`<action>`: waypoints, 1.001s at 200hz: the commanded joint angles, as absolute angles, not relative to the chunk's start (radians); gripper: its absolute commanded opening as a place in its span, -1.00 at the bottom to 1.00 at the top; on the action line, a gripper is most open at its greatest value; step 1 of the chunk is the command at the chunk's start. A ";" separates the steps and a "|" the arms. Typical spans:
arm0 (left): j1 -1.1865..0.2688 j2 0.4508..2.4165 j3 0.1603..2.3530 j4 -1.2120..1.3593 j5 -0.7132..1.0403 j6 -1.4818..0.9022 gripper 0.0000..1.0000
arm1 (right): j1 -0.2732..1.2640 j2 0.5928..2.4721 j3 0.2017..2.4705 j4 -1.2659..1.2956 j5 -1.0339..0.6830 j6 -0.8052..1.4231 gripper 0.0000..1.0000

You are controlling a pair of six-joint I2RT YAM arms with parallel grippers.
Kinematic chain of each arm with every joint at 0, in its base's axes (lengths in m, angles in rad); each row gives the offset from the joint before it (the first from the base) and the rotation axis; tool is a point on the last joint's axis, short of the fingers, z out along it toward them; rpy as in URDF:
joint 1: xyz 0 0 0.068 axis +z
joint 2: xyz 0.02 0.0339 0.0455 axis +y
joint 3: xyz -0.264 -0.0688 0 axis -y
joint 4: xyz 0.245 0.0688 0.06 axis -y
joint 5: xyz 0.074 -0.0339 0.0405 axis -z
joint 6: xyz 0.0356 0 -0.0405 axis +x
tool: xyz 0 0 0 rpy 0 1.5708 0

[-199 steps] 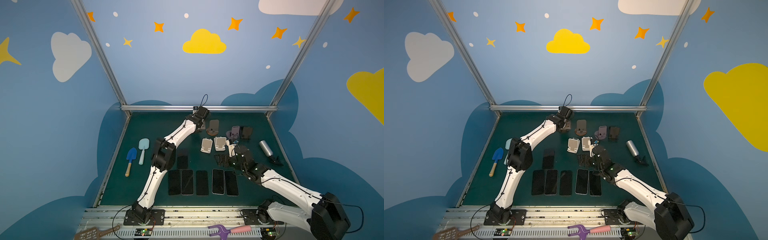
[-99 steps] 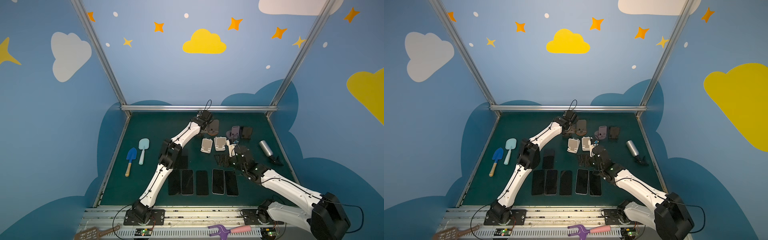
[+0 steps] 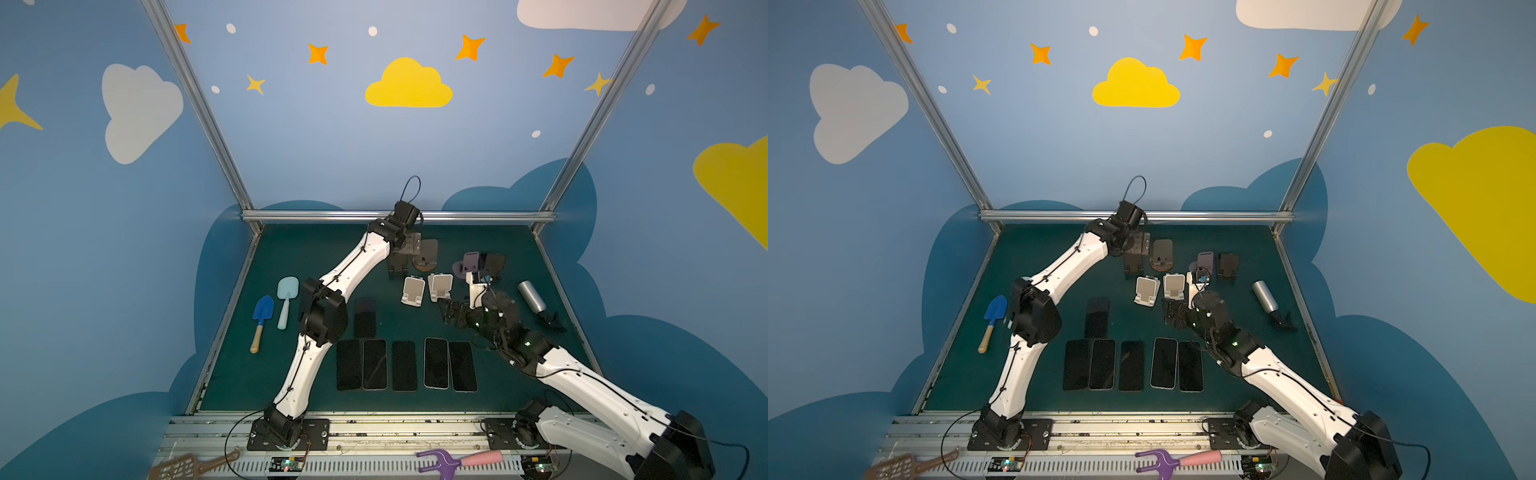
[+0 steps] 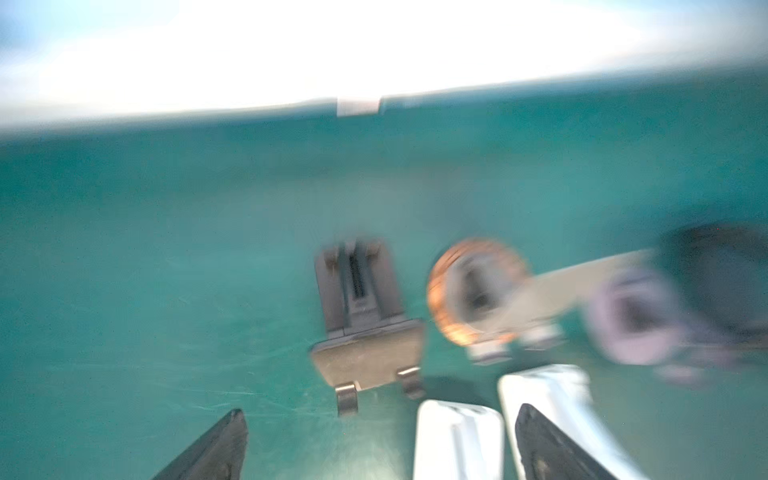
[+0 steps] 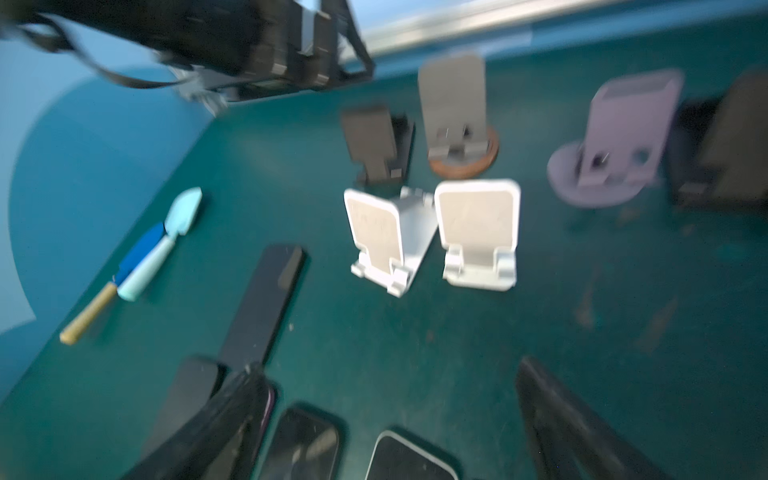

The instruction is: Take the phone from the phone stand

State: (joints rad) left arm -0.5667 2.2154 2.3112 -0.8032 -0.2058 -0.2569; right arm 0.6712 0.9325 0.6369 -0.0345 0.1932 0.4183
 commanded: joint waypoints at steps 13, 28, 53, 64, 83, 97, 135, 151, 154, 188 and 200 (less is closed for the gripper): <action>-0.595 1.873 2.033 -0.674 -0.311 -0.217 1.00 | 0.670 0.818 0.659 -0.012 0.299 0.315 0.87; -0.634 1.649 1.742 -0.493 -0.355 -0.190 1.00 | 0.672 0.776 0.659 -0.009 0.301 0.286 0.87; -0.670 1.278 1.254 -0.187 -0.403 -0.221 1.00 | 0.672 0.753 0.638 -0.009 0.421 0.292 0.87; -0.672 1.136 1.091 -0.125 -0.453 -0.248 1.00 | 0.671 0.763 0.649 -0.040 0.452 0.265 0.87; -0.670 0.939 0.855 -0.067 -0.582 -0.303 1.00 | 0.669 0.790 0.662 -0.073 0.543 0.229 0.87; -0.660 0.821 0.701 -0.013 -0.645 -0.269 1.00 | 0.665 0.802 0.642 -0.040 0.615 0.180 0.87; -0.492 0.697 0.335 0.460 -0.581 0.038 1.00 | 0.440 0.992 0.437 0.421 0.400 -0.217 0.87; -0.356 0.716 0.344 0.348 -0.570 -0.022 1.00 | 0.410 1.082 0.487 0.327 0.411 -0.207 0.87; -0.329 0.722 0.343 0.330 -0.556 -0.027 1.00 | 0.405 1.098 0.502 0.294 0.407 -0.206 0.87; -0.188 0.836 0.242 0.468 -0.493 -0.041 1.00 | 0.326 1.266 0.476 0.378 0.366 -0.177 0.87; -0.121 0.920 0.198 0.593 -0.440 -0.063 1.00 | 0.297 1.299 0.433 0.496 0.325 -0.172 0.87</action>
State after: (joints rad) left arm -0.2054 0.8146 0.2687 0.3786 -0.5289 -0.0521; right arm 0.3408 1.2510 0.4782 0.2932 0.3969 -0.1658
